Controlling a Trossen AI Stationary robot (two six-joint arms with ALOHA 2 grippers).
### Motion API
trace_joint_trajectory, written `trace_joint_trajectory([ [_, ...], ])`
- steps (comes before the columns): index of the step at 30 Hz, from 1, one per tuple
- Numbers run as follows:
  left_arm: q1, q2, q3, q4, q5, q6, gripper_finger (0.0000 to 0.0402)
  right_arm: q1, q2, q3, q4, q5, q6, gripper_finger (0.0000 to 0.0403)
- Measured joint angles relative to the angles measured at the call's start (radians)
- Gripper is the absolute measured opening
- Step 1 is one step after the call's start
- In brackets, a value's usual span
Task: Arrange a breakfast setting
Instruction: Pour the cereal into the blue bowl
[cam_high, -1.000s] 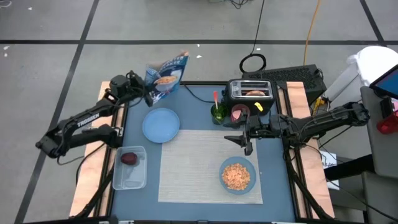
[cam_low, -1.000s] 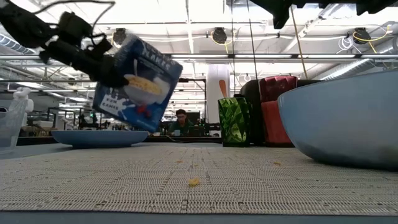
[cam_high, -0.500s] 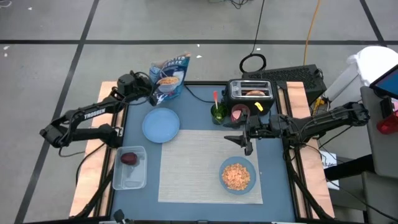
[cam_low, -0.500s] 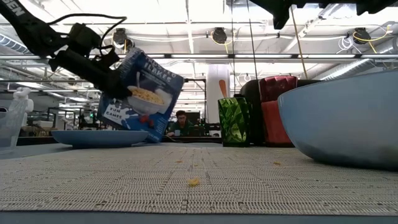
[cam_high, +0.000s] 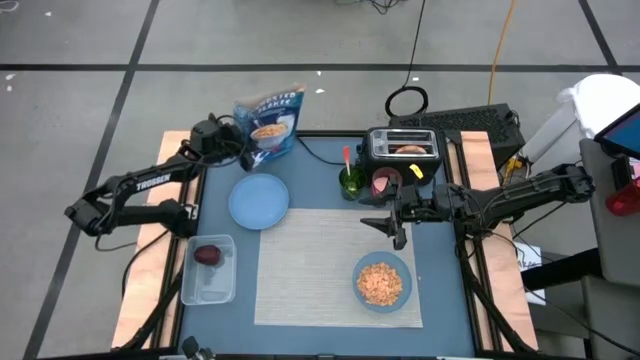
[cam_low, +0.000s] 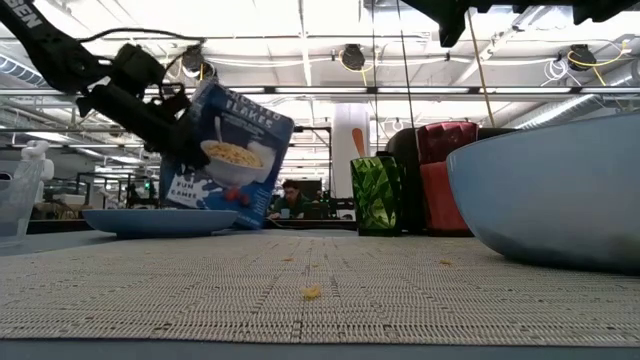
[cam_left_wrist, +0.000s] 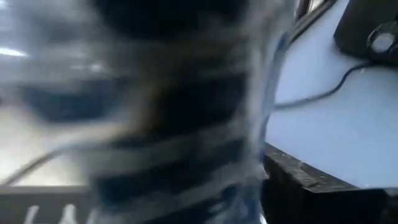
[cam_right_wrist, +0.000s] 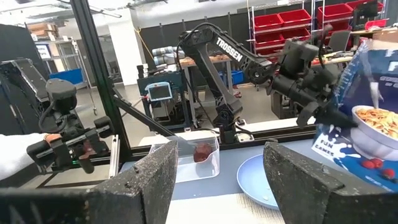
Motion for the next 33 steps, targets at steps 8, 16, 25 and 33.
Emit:
trace_joint_trajectory([
  [8, 0.0, -0.013, -0.001, 0.004, 0.0, 0.06, 0.0226, 0.0, 0.0, 0.0, 0.0, 0.0, 0.0, 0.0226],
  [16, 0.0, -0.091, -0.001, -0.016, 0.005, 0.061, 0.0227, 0.0, 0.0, 0.0, 0.0, -0.001, 0.0, 0.0226],
  [25, 0.0, -0.178, -0.001, -0.026, 0.009, 0.054, 0.0228, 0.0, 0.0, 0.0, 0.0, -0.001, 0.0, 0.0226],
  [33, 0.0, -0.241, 0.0, -0.024, 0.01, 0.05, 0.0228, 0.0, 0.0, 0.0, 0.0, -0.001, 0.0, 0.0226],
])
